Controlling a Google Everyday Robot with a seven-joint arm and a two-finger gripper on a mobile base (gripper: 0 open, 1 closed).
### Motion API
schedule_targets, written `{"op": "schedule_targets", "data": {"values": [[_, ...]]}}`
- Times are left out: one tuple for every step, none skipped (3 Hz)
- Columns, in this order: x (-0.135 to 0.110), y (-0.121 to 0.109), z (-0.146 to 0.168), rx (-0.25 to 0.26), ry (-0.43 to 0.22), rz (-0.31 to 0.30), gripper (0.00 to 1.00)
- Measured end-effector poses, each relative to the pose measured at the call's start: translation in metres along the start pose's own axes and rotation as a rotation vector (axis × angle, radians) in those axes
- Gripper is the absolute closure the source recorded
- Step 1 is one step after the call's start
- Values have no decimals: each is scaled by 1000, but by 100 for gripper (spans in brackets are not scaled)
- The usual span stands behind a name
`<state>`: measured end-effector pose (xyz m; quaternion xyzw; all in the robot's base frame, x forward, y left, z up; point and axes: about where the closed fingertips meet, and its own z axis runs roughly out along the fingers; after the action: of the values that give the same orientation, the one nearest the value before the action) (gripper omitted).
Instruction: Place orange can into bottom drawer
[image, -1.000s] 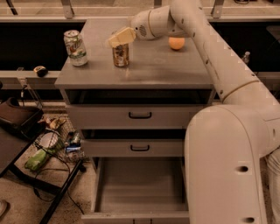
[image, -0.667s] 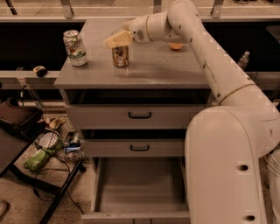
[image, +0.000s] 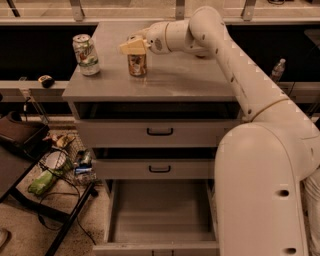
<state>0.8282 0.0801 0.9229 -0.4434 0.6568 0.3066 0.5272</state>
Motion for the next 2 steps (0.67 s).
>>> {"op": "schedule_targets", "data": {"values": [[0, 0, 0, 0, 0, 0, 88], [0, 0, 0, 0, 0, 0, 100]]}}
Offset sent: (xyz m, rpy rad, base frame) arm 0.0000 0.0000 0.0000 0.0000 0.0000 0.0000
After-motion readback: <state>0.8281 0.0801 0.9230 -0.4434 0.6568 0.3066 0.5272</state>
